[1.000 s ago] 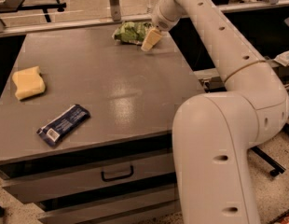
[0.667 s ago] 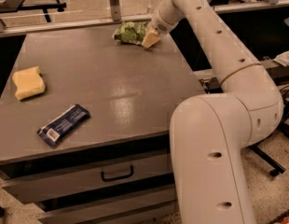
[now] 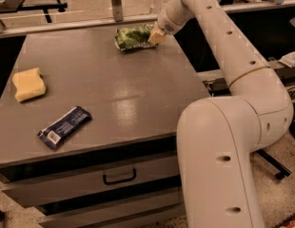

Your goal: Move green jalapeno chip bag near rxbar blueberry

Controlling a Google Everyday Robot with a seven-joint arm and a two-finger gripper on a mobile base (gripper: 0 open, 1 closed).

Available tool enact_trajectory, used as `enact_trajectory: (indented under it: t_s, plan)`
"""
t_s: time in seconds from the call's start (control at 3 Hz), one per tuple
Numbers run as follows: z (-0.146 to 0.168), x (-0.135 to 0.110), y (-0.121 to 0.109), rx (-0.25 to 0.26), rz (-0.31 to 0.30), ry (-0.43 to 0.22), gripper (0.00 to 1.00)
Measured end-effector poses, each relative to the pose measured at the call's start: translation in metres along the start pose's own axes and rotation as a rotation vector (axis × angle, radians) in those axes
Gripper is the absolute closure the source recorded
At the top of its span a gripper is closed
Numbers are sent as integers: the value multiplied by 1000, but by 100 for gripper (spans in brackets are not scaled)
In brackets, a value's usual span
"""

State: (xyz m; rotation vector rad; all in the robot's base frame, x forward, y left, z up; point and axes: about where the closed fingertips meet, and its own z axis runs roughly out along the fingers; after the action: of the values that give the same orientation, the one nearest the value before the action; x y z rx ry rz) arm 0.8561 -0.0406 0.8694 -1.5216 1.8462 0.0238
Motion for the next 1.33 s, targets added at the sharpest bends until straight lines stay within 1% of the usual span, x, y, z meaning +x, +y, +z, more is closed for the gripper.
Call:
enact_trajectory:
  t_s: [0.33, 0.67, 1.0, 1.33]
  plan:
    - [-33, -18, 24, -77, -65, -55, 100]
    - [-85, -42, 40, -84, -120, -124, 100]
    - [-132, -74, 81, -98, -179, -223, 100]
    - [-141, -85, 132, -151, -210, -266, 100]
